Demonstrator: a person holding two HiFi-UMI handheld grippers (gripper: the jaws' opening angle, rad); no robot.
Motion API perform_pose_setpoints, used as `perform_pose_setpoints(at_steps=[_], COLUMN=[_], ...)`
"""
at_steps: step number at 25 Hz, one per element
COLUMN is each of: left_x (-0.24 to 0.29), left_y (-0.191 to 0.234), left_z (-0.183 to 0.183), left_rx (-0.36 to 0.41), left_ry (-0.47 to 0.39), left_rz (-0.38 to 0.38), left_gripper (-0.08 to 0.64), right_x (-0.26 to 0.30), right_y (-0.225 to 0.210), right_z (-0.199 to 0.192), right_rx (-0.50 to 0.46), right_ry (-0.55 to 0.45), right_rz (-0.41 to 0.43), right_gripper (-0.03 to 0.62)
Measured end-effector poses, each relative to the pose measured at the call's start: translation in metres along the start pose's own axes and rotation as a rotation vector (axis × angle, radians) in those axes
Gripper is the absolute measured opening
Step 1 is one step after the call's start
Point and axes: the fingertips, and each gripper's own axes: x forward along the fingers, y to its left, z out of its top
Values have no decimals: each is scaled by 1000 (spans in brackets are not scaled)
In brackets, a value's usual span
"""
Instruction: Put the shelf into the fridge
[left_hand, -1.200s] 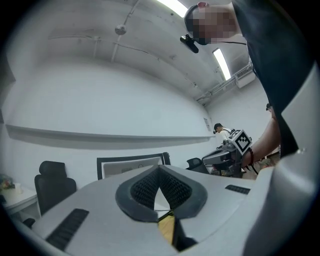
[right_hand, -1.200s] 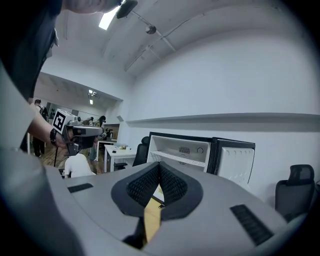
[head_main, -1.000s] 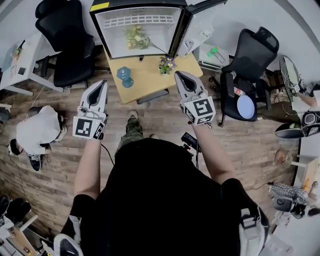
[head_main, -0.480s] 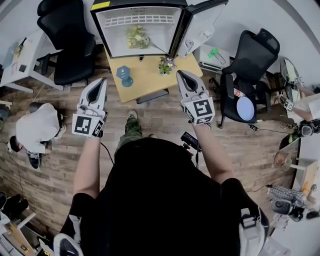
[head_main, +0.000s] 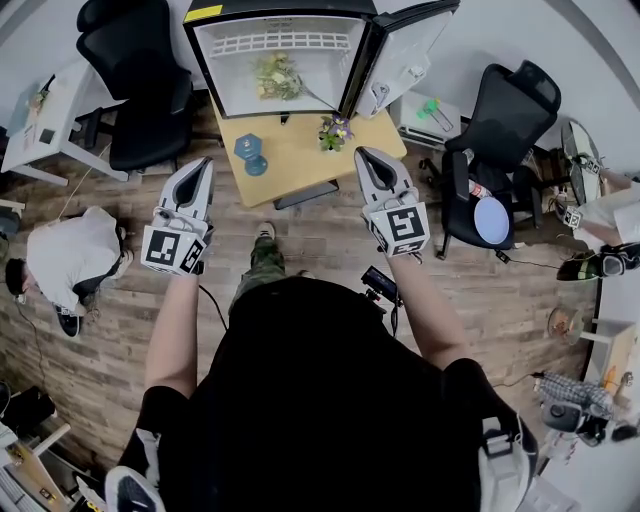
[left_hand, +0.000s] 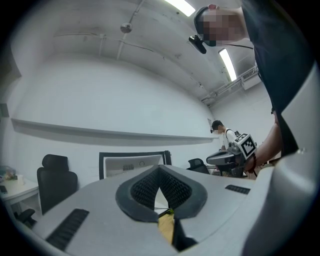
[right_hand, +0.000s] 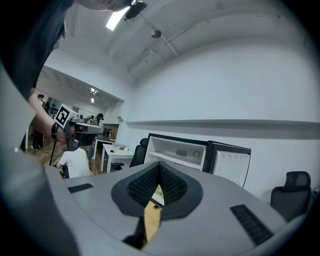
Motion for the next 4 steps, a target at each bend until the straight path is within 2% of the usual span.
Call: perform_pose_setpoints(at_steps=[4], left_x=[-2], left_y=[4], left_z=[1], left_rx=[-14], left_ry=[-7], left_rz=[8], left_gripper=[17], right_x=[-2], right_y=[-2], right_z=[1], right_rx=[-13], right_ry=[-1], right_rz=[-8], right_gripper=[15])
